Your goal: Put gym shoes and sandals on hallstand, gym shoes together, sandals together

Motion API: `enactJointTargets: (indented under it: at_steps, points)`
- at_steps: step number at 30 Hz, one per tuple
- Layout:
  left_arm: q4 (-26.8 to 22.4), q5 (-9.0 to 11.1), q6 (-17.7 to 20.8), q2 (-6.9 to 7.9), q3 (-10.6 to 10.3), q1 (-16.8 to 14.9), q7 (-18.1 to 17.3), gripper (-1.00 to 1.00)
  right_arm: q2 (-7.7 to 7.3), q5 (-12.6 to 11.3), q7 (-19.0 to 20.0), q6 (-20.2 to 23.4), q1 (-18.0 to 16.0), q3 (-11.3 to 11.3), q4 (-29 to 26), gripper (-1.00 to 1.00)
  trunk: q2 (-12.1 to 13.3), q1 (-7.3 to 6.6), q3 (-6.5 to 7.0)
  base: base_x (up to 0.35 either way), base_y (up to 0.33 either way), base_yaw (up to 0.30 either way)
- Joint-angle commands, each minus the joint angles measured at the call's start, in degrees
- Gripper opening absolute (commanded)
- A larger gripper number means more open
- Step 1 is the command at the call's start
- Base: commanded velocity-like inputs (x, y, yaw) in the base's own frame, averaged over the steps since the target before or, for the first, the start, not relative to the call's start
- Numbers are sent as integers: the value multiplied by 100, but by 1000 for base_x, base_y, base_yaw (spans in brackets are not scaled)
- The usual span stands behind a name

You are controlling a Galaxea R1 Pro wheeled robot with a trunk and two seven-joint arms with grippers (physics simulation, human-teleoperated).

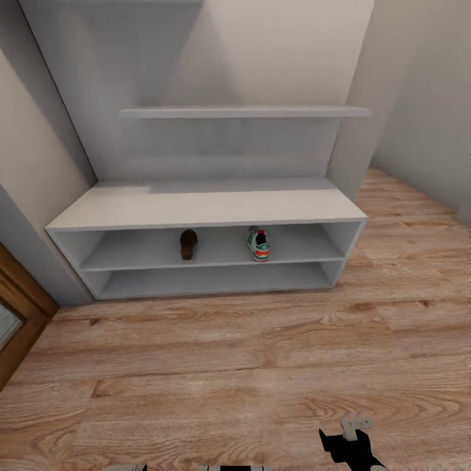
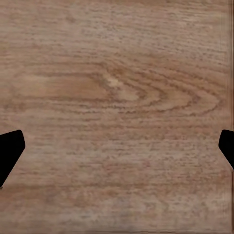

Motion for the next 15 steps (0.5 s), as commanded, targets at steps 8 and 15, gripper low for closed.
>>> enactJointTargets:
  at_steps: [8,15]
  points:
    - [3,61,-4,7,20,-1,-63,100,-2,18,33,-17,-4,-56,3,100,-2,-1,-4,0,0,-228]
    - [3,66,0,26,20,-1,-63,100,-1,15,35,-17,-2,-58,-3,100,-2,-1,-4,0,0,-257]
